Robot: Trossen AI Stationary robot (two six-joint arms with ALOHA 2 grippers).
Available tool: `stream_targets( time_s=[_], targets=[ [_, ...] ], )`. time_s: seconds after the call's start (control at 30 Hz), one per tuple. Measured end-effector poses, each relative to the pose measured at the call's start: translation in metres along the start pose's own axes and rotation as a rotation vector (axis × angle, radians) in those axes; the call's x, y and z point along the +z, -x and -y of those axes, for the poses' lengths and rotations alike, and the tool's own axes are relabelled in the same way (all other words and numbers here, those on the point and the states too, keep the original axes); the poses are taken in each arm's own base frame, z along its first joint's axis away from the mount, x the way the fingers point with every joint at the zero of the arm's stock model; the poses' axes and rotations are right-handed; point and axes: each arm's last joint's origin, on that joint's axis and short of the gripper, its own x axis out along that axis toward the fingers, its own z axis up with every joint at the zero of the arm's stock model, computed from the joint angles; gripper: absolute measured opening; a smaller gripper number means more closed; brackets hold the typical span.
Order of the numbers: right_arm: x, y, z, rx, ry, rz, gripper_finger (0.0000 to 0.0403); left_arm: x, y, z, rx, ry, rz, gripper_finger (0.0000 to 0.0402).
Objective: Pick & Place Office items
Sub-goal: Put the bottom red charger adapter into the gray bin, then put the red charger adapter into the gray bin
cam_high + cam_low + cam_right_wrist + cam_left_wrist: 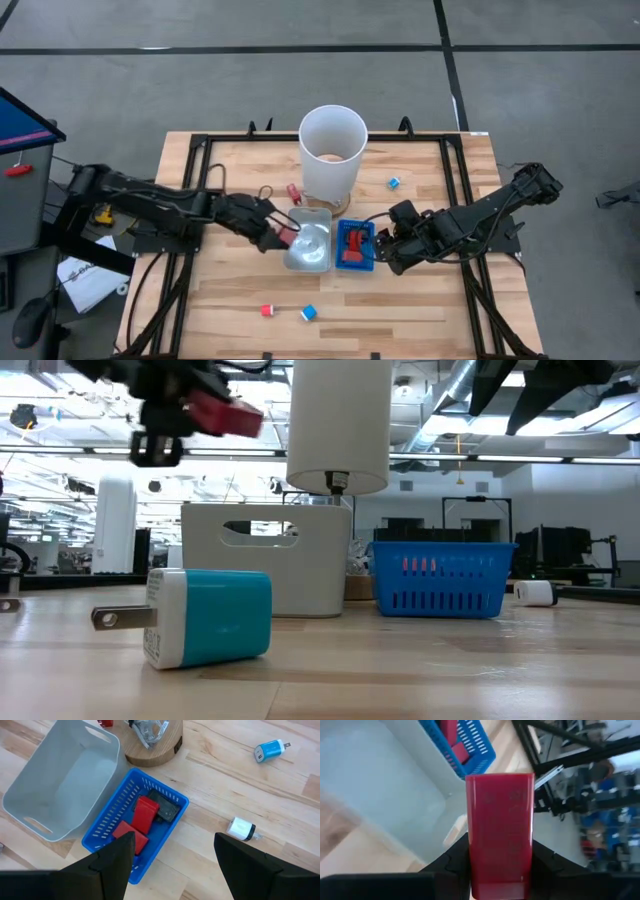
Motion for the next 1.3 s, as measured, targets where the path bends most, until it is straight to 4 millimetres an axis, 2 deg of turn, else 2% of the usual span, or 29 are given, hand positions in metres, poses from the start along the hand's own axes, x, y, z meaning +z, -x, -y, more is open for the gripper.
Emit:
stream_targets(
  time_s=[0.1, 0.2, 0.37, 0.57, 0.83, 0.9, 1.03, 1.1, 1.2, 1.3],
  targets=[
    [0.000, 0.000, 0.000, -0.003, 0.003, 0.000, 0.0263, 0.006, -0.020, 0.006, 0.053, -0.039, -0.032, 0.0113],
    [-0.001, 0.001, 0.000, -0.001, 0.006, -0.001, 0.0263, 0.015, -0.035, 0.013, 0.108, -0.068, 0.015, 0.0113],
    [-0.005, 0.003, 0.000, 0.009, 0.018, -0.004, 0.0263, 0.018, -0.055, 0.005, 0.270, -0.079, 0.060, 0.0113],
    [-0.009, 0.005, 0.000, 0.014, 0.030, -0.006, 0.0259, 0.017, -0.065, -0.004, 0.369, -0.087, 0.084, 0.0113],
    [-0.008, 0.005, 0.000, 0.010, 0.030, 0.003, 0.0254, 0.016, -0.064, -0.005, 0.383, -0.108, 0.078, 0.0113],
    [-0.008, 0.005, 0.000, 0.010, 0.030, 0.008, 0.0254, 0.017, -0.063, -0.004, 0.378, -0.111, 0.083, 0.0130],
    [-0.008, 0.005, 0.001, 0.009, 0.027, 0.009, 0.0254, 0.017, -0.063, -0.005, 0.391, -0.113, 0.094, 0.0220],
    [-0.008, 0.005, 0.001, 0.009, 0.016, 0.009, 0.0254, 0.017, -0.063, -0.005, 0.402, -0.117, 0.109, 0.0247],
    [-0.008, 0.005, 0.001, 0.009, 0.012, 0.009, 0.0254, 0.018, -0.061, -0.005, 0.417, -0.123, 0.136, 0.0257],
    [-0.008, 0.005, 0.001, 0.009, 0.005, 0.009, 0.0254, 0.020, -0.059, -0.004, 0.430, -0.127, 0.173, 0.0247]
  ],
)
